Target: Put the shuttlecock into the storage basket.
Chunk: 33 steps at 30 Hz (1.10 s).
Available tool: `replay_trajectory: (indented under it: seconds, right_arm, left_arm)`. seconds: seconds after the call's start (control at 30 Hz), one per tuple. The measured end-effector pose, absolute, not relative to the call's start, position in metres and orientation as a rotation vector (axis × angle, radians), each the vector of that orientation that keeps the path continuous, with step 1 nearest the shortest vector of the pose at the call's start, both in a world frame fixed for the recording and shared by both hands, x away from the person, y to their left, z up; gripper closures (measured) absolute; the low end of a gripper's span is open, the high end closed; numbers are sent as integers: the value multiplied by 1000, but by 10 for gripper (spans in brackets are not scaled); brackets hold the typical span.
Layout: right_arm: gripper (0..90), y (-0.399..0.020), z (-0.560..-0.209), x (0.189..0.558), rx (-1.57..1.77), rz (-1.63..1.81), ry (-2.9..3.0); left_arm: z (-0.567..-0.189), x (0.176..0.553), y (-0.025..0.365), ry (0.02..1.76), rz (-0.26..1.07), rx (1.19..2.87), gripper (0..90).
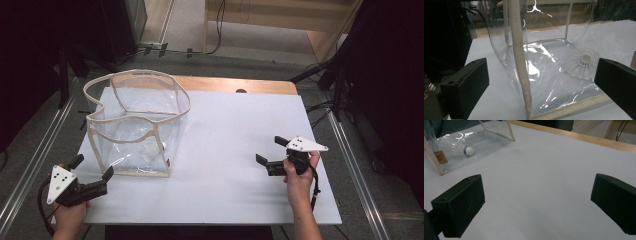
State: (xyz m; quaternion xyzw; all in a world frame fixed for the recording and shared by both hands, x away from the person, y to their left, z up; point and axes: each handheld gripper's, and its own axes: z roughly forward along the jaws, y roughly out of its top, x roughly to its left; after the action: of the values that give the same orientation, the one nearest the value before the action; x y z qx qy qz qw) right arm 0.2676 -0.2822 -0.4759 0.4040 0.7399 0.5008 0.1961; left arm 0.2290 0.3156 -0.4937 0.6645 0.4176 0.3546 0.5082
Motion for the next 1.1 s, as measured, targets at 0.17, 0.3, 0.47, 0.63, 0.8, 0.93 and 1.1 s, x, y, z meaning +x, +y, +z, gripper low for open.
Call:
replay_trajectory:
  seconds: [0.17,0.3,0.47,0.63,0.8,0.93,1.1]
  right_arm:
    - [0,-291,-479,260,1143,1402,2058]
    - [0,-301,-483,255,1165,1388,2053]
    - [0,-312,-487,246,1173,1391,2038]
    - [0,-325,-492,237,1192,1388,2018]
    - [0,-335,-498,230,1217,1388,1996]
    - [0,-341,-502,223,1230,1406,1962]
    - [0,-349,-506,215,1241,1387,1960]
  left_arm:
    - [-494,229,315,1006,859,1606,0]
    - [-494,229,315,1006,861,1606,0]
    - [-494,229,315,1006,862,1606,0]
    - [-493,228,316,1003,855,1595,0]
    - [-493,228,316,1002,858,1600,0]
    - [-493,229,316,1001,854,1599,0]
    - [-493,229,317,1003,848,1593,0]
